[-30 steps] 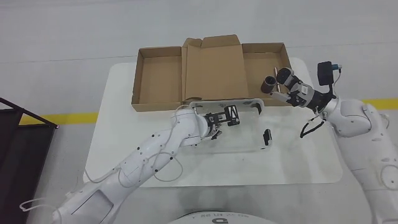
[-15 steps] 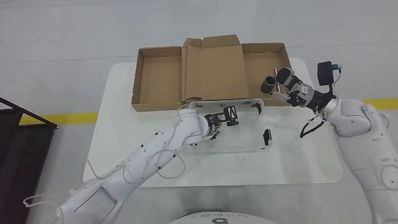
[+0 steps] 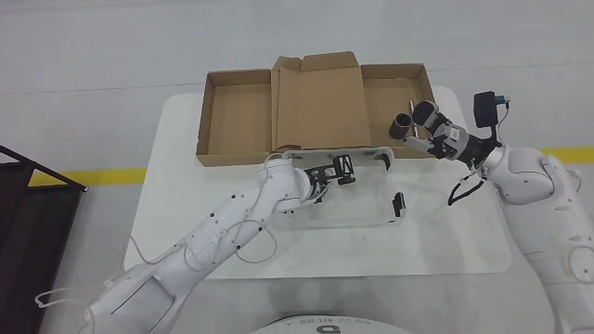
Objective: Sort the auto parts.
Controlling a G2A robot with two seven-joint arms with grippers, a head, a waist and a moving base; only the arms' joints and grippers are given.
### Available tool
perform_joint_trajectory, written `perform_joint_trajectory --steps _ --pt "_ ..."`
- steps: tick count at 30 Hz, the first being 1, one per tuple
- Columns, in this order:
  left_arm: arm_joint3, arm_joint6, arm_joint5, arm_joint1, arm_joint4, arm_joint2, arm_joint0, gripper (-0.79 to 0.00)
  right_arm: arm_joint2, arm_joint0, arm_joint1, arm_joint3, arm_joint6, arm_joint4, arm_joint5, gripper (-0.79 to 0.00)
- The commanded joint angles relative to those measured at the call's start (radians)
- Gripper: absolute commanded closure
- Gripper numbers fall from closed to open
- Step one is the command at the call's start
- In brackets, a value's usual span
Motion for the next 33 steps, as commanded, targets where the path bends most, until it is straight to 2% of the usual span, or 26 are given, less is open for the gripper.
perform_joint_trajectory --steps 1,5,12,15,18,20,31,33 --pt "-0.05 0.018 -0.015 0.006 -0.016 -0.016 0.017 0.0 0.0 0.0 0.0 0.0 0.0 0.0 0.0 -0.785" --pt "-0.178 0.044 -0.049 0.036 -0.044 -0.094 0.075 0.0 0.0 0.0 0.0 0.0 0.0 0.0 0.0 -0.785" --pt "-0.373 0.153 -0.101 0.105 -0.088 -0.337 0.234 0.0 0.0 0.0 0.0 0.0 0.0 0.0 0.0 -0.785" --pt "-0.432 0.225 -0.121 0.127 -0.118 -0.442 0.297 0.0 0.0 0.0 0.0 0.0 0.0 0.0 0.0 -0.785" --pt "-0.45 0.304 -0.117 0.139 -0.135 -0.522 0.334 0.0 0.0 0.0 0.0 0.0 0.0 0.0 0.0 -0.785" --pt "-0.45 0.352 -0.125 0.144 -0.148 -0.545 0.353 0.0 0.0 0.0 0.0 0.0 0.0 0.0 0.0 -0.785" --pt "-0.45 0.352 -0.125 0.144 -0.148 -0.545 0.353 0.0 0.0 0.0 0.0 0.0 0.0 0.0 0.0 -0.785" --pt "-0.422 0.367 -0.098 0.144 -0.132 -0.552 0.357 0.0 0.0 0.0 0.0 0.0 0.0 0.0 0.0 -0.785"
